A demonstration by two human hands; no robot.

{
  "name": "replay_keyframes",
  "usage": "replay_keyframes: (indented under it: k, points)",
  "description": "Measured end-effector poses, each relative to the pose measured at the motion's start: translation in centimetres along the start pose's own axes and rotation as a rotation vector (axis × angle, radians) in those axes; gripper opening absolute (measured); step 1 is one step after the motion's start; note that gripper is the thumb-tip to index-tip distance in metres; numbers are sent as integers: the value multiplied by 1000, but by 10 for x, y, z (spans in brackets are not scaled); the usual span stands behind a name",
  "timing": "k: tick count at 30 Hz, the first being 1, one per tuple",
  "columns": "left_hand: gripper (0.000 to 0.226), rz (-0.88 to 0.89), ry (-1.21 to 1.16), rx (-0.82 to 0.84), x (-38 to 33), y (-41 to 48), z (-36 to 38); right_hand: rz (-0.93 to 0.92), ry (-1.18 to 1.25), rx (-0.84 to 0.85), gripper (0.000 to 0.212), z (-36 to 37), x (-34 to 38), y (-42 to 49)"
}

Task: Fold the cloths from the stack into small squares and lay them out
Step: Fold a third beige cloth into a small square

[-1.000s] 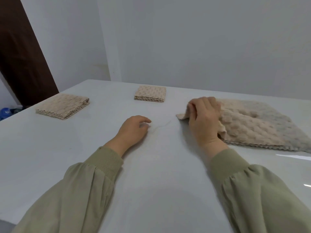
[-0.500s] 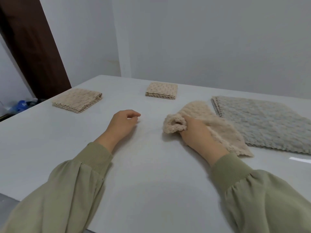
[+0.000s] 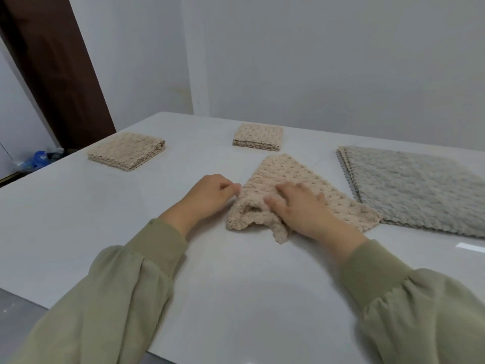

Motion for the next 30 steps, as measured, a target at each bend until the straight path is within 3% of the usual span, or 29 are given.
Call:
replay_keyframes:
  k: [2,5,10,13,18,21,23,26,28,30]
  points:
    - [31,60,89,24,-9,-2,9,-22,-152,44,67,13,-2,1]
    - [15,89,114,46,-18,-5,16,-97,-137,45,63,9,-1,0]
    - [15,-95,-261,-92,-14,-8,-2,-137,-97,176,57,0,-9,2]
    - [19,-196,-590,-32,-10,-13,-5,-101,-115,207,50,-2,-14,2]
    - [15,-242,-745,-10,-4,-13,-2,-24,-96,190,55,-13,-7,0]
    - [22,-265,-594,-112,6,-8,-11,-82,-148,59,47,-6,1,-1]
    - [25,-296,-489,-234,17,-7,-24,-129,-211,-12,55,-2,1,-1]
    - [29,-295,120,-398,30,-11,-48,-143,-309,-234,54,-13,-3,-1]
    - [32,-176,315,-410,27,-11,-47,-152,-255,-404,45,-19,-5,-5]
    - [31,23,276,-407,10,-11,-38,-183,-127,-536,33,-22,-1,-11]
Point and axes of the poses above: each hand's wrist, its own y-axis towards the middle knuckle, its own z-axis out of the palm, x = y × z, the point moved 5 cm from there along y, towards the middle knuckle
